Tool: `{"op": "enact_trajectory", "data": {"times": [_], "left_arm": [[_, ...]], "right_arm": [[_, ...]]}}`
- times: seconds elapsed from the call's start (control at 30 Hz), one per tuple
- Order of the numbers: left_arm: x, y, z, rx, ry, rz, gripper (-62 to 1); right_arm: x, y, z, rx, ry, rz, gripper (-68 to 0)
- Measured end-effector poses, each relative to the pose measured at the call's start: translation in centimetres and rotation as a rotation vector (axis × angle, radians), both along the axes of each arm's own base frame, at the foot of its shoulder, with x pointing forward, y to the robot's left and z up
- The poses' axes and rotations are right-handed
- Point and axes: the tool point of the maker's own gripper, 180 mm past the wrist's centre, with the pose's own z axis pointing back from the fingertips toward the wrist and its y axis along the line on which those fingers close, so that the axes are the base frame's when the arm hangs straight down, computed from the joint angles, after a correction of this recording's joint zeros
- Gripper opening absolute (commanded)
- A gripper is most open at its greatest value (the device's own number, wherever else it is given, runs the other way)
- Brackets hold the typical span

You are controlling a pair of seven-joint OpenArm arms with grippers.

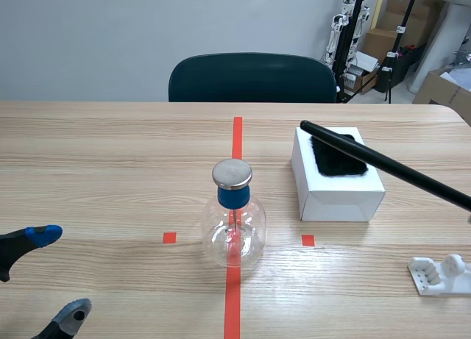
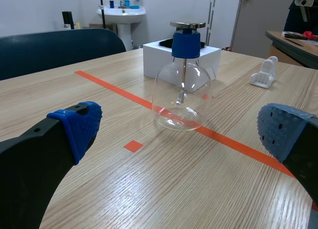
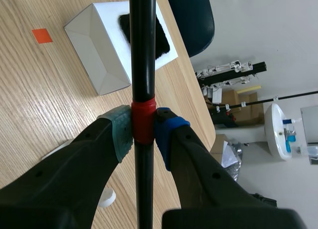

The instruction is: Do the electroscope experiment. hold the rod still at the electroscope

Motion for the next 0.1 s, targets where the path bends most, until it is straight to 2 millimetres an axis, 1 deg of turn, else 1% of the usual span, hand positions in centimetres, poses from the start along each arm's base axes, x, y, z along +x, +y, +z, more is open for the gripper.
{"op": "enact_trajectory", "data": {"times": [0.1], "left_arm": [[0.0,0.0,0.0,0.0,0.0,0.0,1.4]], "right_arm": [[0.0,0.0,0.0,0.0,0.0,0.0,-63.8]]}}
